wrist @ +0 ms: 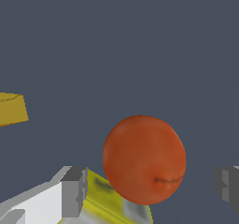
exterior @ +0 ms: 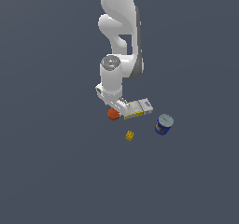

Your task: Pick up a designated object from a clutter of objects.

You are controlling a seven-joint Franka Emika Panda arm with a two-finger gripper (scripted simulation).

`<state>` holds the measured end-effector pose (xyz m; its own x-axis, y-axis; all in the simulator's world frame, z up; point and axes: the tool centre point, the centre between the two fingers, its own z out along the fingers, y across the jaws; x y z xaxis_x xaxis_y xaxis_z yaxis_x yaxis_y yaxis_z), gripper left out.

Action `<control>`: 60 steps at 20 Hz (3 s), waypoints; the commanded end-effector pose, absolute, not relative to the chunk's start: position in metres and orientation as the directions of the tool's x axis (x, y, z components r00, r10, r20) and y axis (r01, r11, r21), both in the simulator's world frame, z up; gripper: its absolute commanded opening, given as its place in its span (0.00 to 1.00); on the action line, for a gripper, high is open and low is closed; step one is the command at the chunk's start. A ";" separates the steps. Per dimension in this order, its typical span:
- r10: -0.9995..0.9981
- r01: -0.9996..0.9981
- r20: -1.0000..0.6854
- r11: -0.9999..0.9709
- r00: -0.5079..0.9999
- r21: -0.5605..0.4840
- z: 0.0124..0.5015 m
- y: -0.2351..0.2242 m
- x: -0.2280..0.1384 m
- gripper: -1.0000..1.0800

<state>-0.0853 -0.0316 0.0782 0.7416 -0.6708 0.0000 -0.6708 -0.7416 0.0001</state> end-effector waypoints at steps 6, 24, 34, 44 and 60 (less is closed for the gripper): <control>-0.673 -0.673 0.000 -0.740 0.740 0.000 0.051 -0.032 -0.086 0.96; -0.672 -0.672 0.001 -0.741 0.741 -0.001 0.050 -0.030 -0.085 0.00; -0.672 -0.672 0.002 -0.740 0.740 -0.001 0.087 -0.006 -0.074 0.00; -0.673 -0.673 0.003 -0.740 0.740 0.001 0.166 0.044 -0.052 0.00; -0.673 -0.673 0.001 -0.740 0.740 0.001 0.307 0.136 -0.006 0.00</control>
<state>-0.0104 0.1278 0.2940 0.7402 -0.6724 0.0012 -0.6724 -0.7402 0.0014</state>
